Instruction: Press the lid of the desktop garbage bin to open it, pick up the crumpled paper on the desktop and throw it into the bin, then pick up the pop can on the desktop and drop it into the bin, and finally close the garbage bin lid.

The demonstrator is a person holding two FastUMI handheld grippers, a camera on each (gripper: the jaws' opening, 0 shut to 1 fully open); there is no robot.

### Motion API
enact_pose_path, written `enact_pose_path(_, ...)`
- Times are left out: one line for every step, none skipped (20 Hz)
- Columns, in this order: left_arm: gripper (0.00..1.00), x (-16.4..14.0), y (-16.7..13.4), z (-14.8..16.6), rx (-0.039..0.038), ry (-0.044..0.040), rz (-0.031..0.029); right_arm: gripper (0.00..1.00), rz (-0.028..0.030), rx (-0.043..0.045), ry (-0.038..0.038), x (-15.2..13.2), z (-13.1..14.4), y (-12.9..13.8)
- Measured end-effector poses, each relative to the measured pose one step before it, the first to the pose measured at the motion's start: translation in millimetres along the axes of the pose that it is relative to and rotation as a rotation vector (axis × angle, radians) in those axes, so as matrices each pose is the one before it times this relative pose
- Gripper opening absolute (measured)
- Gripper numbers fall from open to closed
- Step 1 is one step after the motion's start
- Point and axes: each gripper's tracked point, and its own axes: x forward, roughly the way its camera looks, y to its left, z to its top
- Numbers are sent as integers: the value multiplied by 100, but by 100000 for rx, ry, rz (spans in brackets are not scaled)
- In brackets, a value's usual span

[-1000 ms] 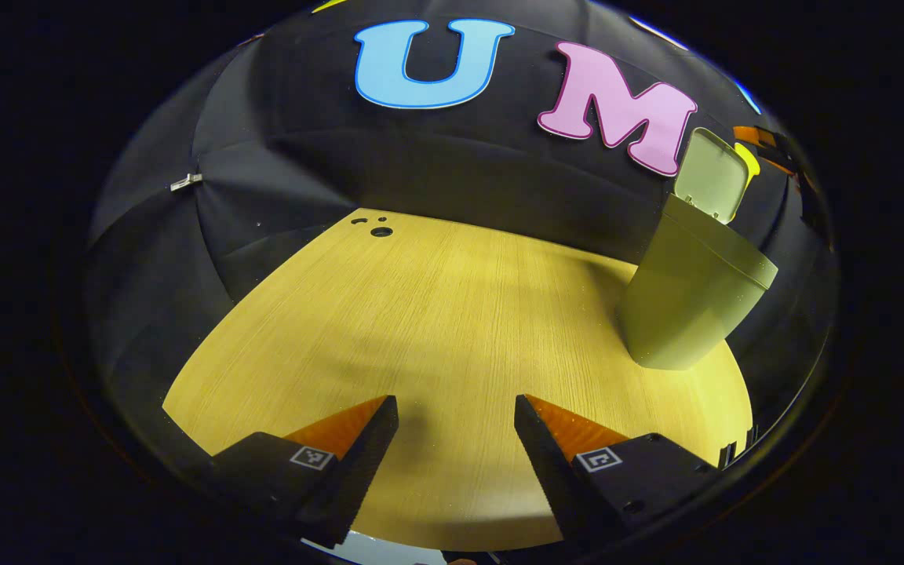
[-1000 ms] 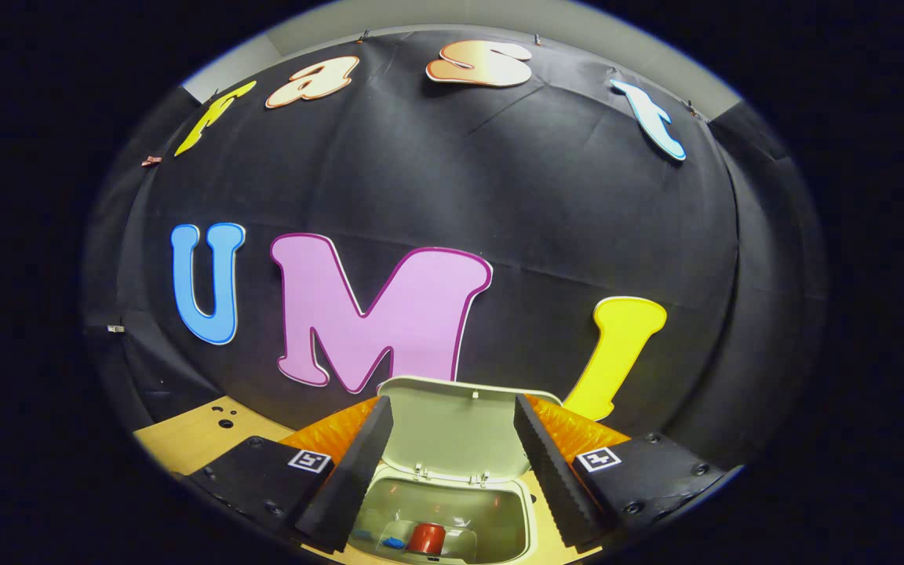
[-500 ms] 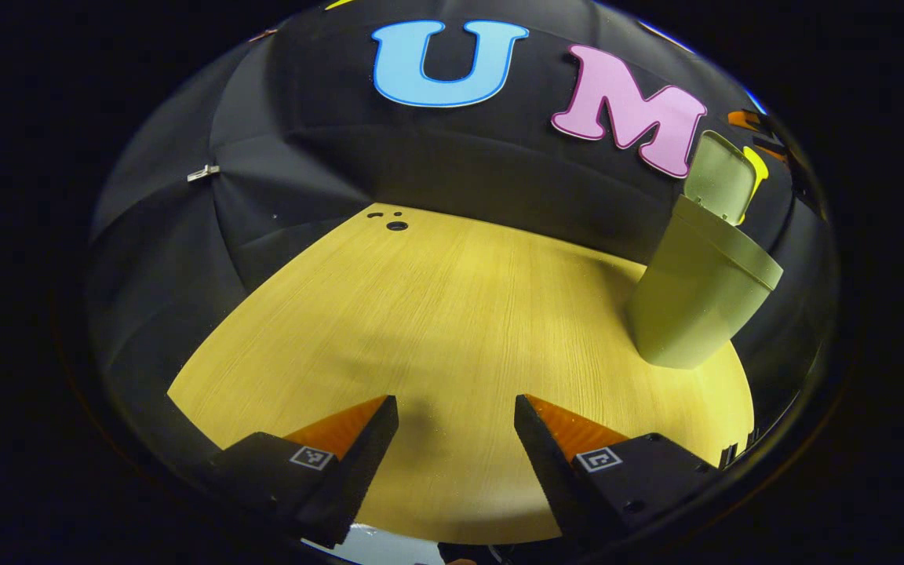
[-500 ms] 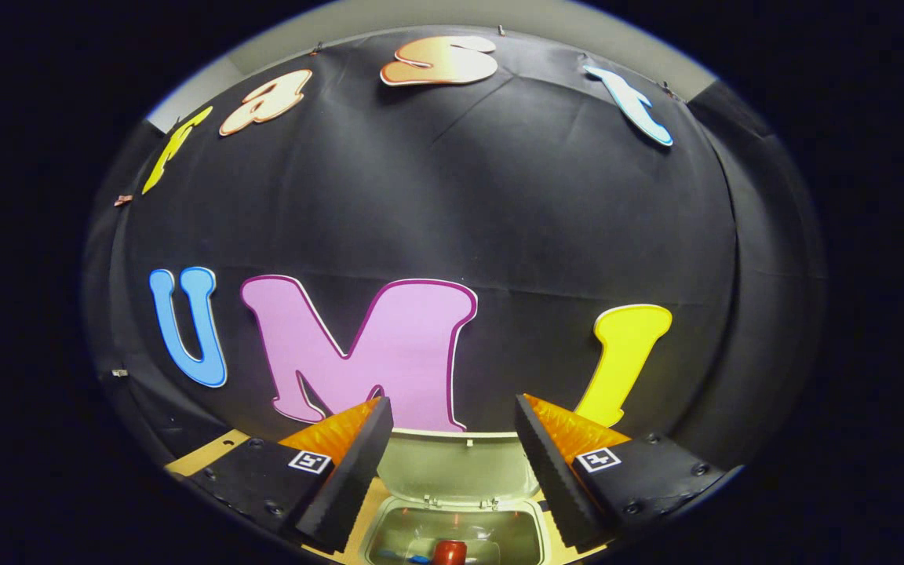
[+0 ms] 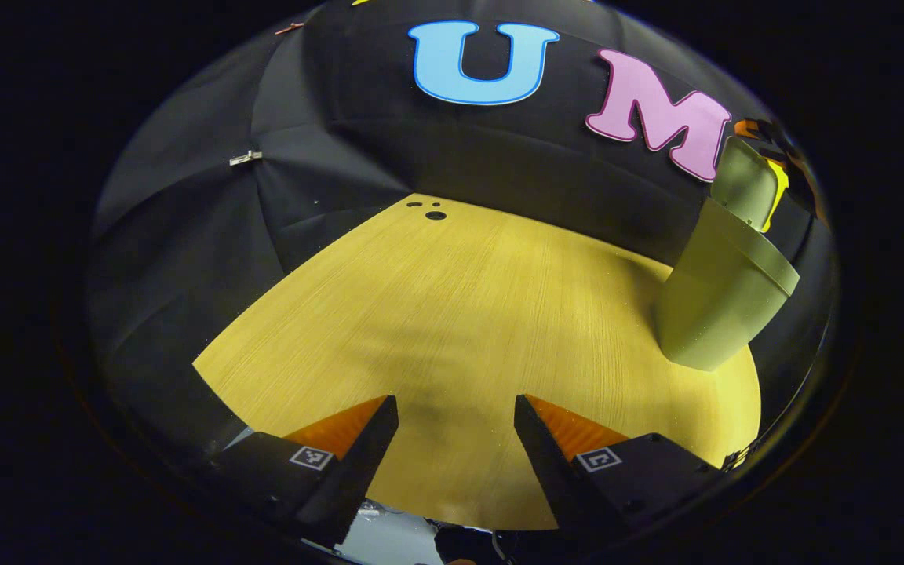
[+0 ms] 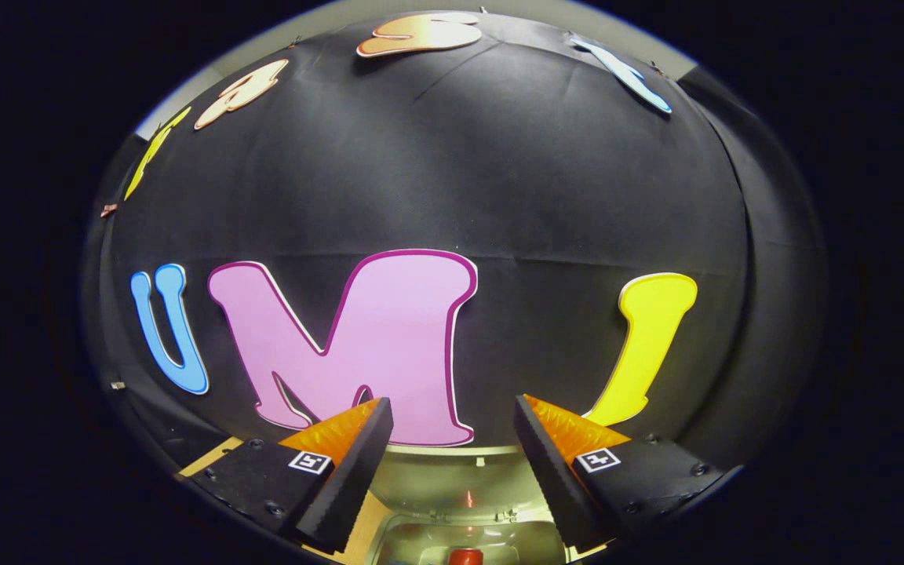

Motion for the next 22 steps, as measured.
enact_pose_path(96,-149,-131,-103,-235,112,1413,96,628,264,1751,220,-703,-105)
enact_pose_path(96,-111,-347,-149,-234,35,1017,97,714,-722,1756,176,-815,-133)
enact_pose_path(96,-32,-455,14,-2,-247,809,97,554,-1393,-2463,305,747,83)
enact_pose_path(96,-109,-505,112,35,-762,440,97,555,-163,904,-37,-550,-45)
enact_pose_path(96,-111,-652,192,-180,-689,-271,96,603,-380,660,-687,127,93)
enact_pose_path(96,-145,-796,43,-346,-347,-1348,99,258,-165,996,-394,-16,-128)
enact_pose_path(96,-254,-996,180,219,-509,-2308,98,280,-63,1787,-455,-370,170)
enact_pose_path(96,-192,-853,198,1362,-705,-2306,98,213,-806,1165,-463,-138,91)
enact_pose_path(96,-9,-691,284,2224,-738,-1950,98,460,-792,1636,-547,-178,100)
enact_pose_path(96,-27,-476,231,2478,-724,-2055,99,84,-548,1167,-624,-208,22)
enact_pose_path(96,-18,-424,263,2462,-624,-2195,99,-345,-487,1063,-611,-250,-23)
enact_pose_path(96,108,-309,171,2378,-513,-2514,99,-498,-266,848,-707,-348,58)
enact_pose_path(96,123,-347,154,2168,-256,-2513,99,-649,-327,724,-917,-353,68)
enact_pose_path(96,81,-218,-31,1928,67,-2277,99,-950,-632,661,-927,-578,79)
enact_pose_path(96,-2,-78,19,1643,-70,-2173,99,-861,-1467,677,-861,-646,70)
enact_pose_path(96,-82,-26,58,1443,-378,-2177,99,-876,-1902,675,-869,-703,88)
enact_pose_path(96,-76,75,-6,1303,-165,-1662,99,-985,-1850,836,-895,-693,41)
enact_pose_path(96,-263,291,-295,941,-24,-1280,98,-906,-1619,1283,-790,-917,88)
enact_pose_path(96,-185,201,-296,455,333,-926,98,-568,-1382,1416,-724,-868,151)
enact_pose_path(96,-186,365,-612,-6,904,-497,98,-248,-720,1400,-505,-964,192)
enact_pose_path(96,-293,342,-462,-239,686,-349,98,-131,121,501,-563,-850,298)
enact_pose_path(96,-211,390,-494,-315,577,-46,98,-100,292,301,-371,-807,196)
